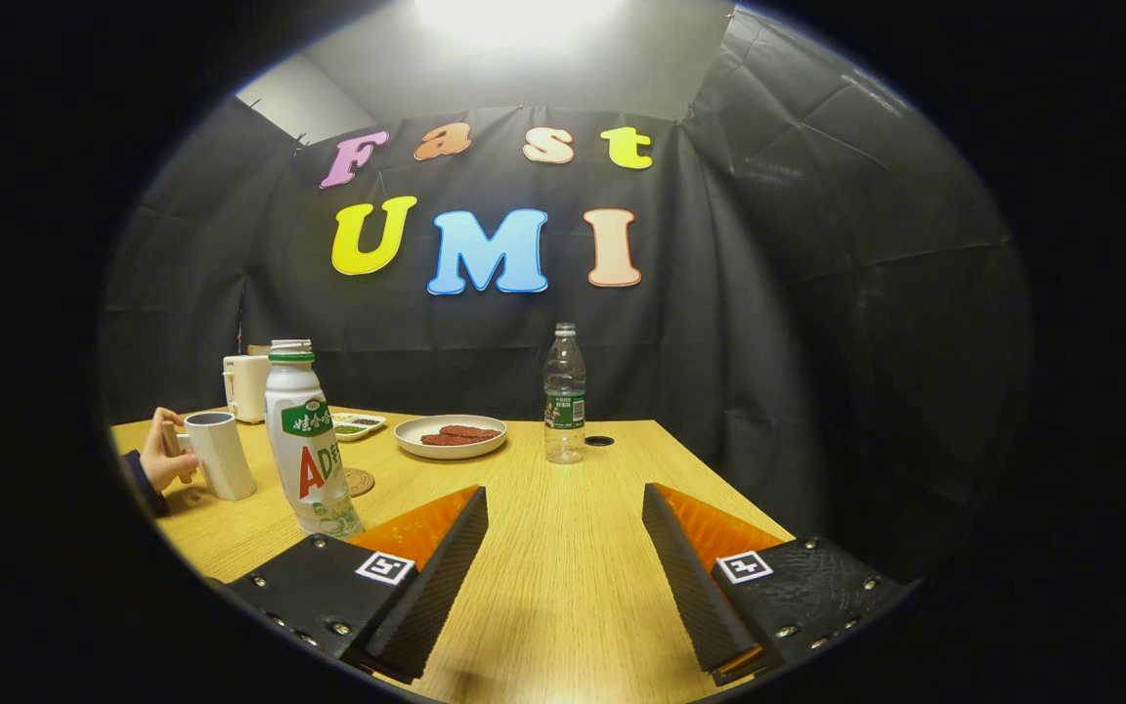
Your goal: Take the bottle from table, then pour the juice into the cup, finally place the bottle on the coaster
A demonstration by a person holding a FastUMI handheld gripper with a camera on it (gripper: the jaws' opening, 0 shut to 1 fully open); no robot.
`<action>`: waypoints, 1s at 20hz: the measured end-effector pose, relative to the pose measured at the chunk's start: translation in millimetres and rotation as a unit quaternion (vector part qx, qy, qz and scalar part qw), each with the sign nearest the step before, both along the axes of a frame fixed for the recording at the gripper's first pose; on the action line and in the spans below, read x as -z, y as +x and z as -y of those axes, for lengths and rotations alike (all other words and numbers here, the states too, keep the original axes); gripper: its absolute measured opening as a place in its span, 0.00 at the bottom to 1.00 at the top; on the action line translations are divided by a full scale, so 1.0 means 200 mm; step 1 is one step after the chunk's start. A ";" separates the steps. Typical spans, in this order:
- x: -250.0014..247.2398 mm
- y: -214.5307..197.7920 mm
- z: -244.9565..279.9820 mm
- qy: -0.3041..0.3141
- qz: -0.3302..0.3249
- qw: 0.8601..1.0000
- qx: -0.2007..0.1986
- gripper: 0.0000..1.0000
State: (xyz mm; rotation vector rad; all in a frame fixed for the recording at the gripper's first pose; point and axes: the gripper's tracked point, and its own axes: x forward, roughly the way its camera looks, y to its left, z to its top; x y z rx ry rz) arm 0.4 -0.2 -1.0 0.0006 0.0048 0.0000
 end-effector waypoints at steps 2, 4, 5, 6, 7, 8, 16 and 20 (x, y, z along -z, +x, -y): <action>0.00 -0.01 0.00 0.000 -0.002 1.000 -0.001 0.97; 0.00 0.00 0.00 0.000 -0.002 1.000 -0.001 0.97; 0.00 0.01 0.00 -0.001 -0.002 1.000 -0.001 0.97; 0.00 0.02 0.00 0.000 -0.002 1.000 -0.001 0.97; 0.00 0.04 0.00 0.000 -0.003 1.000 -0.001 0.97; 0.00 0.07 -0.01 0.000 -0.003 1.000 -0.002 0.97; 0.02 0.27 -0.01 -0.014 -0.016 1.000 0.003 0.97; -0.04 0.35 -0.03 -0.042 0.006 0.999 0.007 0.97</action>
